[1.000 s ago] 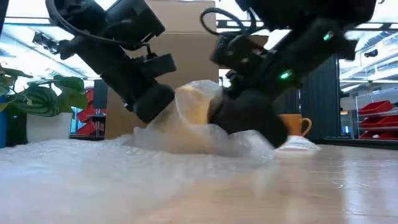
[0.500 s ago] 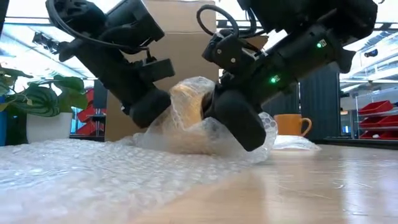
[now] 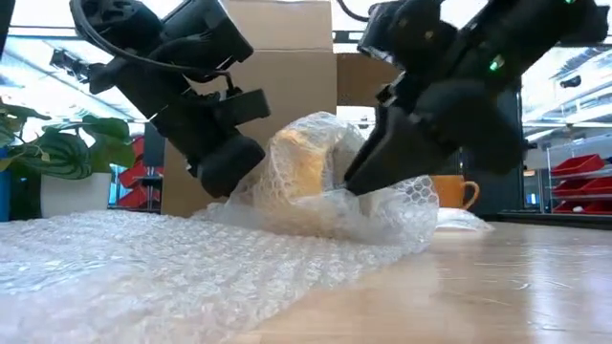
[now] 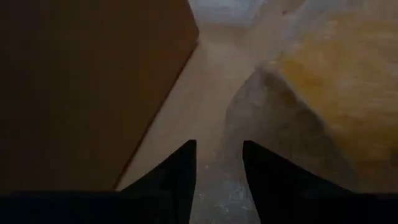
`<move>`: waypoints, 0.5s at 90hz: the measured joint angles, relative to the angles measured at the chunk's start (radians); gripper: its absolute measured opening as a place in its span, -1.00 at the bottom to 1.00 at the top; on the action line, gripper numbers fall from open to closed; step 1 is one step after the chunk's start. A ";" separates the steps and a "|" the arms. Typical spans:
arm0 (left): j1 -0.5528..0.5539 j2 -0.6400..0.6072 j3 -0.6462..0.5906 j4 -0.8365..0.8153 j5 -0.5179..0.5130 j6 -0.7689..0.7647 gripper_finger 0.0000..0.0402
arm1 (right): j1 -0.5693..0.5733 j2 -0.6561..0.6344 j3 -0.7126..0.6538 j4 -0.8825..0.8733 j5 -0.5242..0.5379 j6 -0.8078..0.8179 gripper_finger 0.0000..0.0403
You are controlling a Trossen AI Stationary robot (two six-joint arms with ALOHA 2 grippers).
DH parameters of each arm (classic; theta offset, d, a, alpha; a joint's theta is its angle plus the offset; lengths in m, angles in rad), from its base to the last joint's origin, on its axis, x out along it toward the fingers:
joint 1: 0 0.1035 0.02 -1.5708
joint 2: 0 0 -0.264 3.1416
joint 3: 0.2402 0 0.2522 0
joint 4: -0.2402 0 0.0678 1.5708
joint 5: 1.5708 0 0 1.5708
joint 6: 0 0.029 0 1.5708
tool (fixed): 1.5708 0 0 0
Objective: Wrap mug
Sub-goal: Wrap the yellow mug with the bubble wrap
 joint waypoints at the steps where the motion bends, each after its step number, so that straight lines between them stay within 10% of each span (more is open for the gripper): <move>1: 0.000 0.000 0.000 0.000 0.000 0.000 -0.42 | 0.002 -0.006 0.000 -0.010 -0.002 0.004 -0.58; 23: 0.000 0.000 -0.001 0.001 -0.007 0.000 -0.42 | 0.023 -0.098 -0.002 -0.245 0.086 0.085 -0.67; 45: 0.001 0.000 -0.002 0.044 0.009 0.001 -0.42 | -0.059 0.018 -0.022 -0.056 0.059 0.009 -0.96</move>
